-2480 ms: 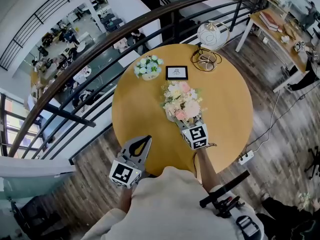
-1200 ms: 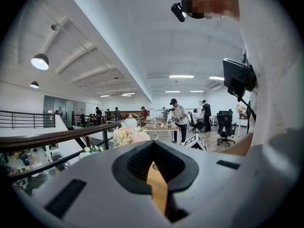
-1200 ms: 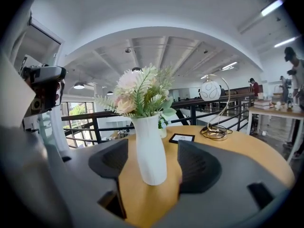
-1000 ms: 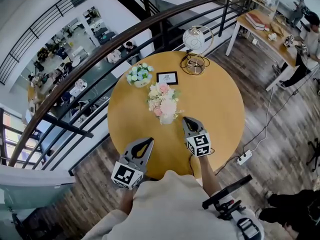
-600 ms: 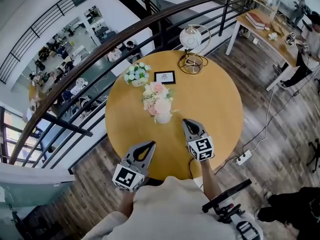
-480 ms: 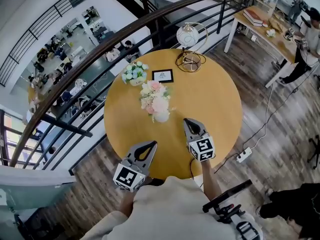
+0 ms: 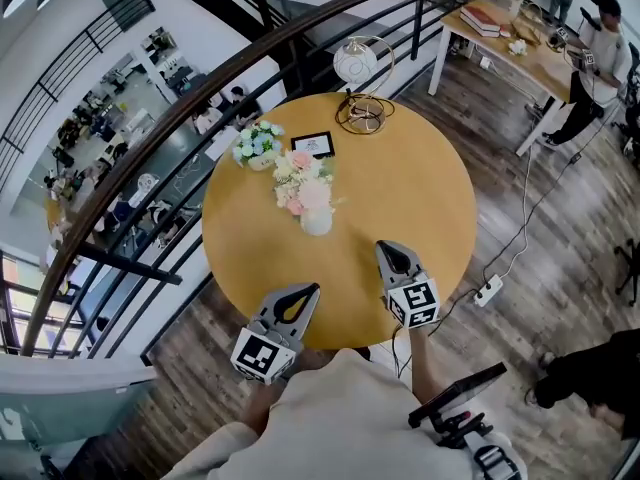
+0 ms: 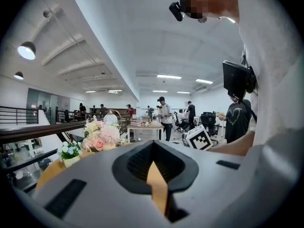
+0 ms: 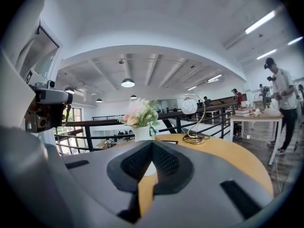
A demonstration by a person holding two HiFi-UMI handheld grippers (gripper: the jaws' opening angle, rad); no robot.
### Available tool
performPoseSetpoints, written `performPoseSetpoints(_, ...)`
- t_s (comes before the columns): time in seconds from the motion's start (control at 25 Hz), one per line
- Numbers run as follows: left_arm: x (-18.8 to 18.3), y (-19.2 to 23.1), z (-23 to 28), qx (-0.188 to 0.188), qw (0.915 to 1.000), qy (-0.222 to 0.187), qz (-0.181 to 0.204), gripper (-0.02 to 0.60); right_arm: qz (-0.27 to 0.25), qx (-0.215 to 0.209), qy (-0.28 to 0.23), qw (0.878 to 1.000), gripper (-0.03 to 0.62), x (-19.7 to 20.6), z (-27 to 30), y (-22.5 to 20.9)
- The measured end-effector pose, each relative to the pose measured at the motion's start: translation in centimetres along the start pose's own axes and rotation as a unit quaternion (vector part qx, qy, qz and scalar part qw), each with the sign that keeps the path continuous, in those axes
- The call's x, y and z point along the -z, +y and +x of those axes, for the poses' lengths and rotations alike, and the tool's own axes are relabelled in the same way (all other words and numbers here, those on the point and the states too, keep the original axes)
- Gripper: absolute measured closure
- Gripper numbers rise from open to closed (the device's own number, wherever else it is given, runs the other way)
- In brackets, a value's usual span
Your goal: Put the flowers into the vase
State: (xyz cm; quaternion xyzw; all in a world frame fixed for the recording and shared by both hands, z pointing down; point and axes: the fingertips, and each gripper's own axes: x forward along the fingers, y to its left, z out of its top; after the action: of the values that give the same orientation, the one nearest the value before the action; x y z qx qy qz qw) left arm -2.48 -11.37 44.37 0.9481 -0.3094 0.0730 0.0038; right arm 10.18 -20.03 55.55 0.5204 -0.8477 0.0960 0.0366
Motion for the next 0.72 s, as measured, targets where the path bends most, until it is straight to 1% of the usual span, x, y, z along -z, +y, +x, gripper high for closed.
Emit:
performPoseSetpoints(0.08,1.0,-0.4,-1.4,0.009,0.9998,0.018,0.008,0.575,-0.003,0.01,0.003,1.0,0.586,0.2,-1.0,0.9)
performPoseSetpoints(0.12,1.2,-0.7,-2.1,0.014,0.9997,0.017,0.009,0.575,-0.005,0.017,0.005,1.0,0.586,0.4,-1.6,1.3)
performPoseSetpoints(0.2,1.5,-0.9,-3.7,0.02,0.9998,0.005,0.009,0.575,-0.011,0.028,0.004,1.0,0.585,0.8,-2.6,2.7)
performPoseSetpoints(0.36,2.7,-1.6,-8.2,0.03,0.9994,-0.015,0.01,0.575,-0.023,0.047,-0.005,0.999,0.585,1.5,-5.3,7.0)
performPoseSetpoints(0.6,1.6,-4.4,-9.7,0.074,0.9964,-0.037,0.017,0.575,-0.035,0.097,-0.012,0.995,0.585,0.2,-12.0,9.0)
performPoseSetpoints(0.72,2.0,-6.3,-10.4,0.094,0.9947,-0.039,0.016,0.575,-0.038,0.116,-0.016,0.992,0.586,0.0,-15.3,10.2)
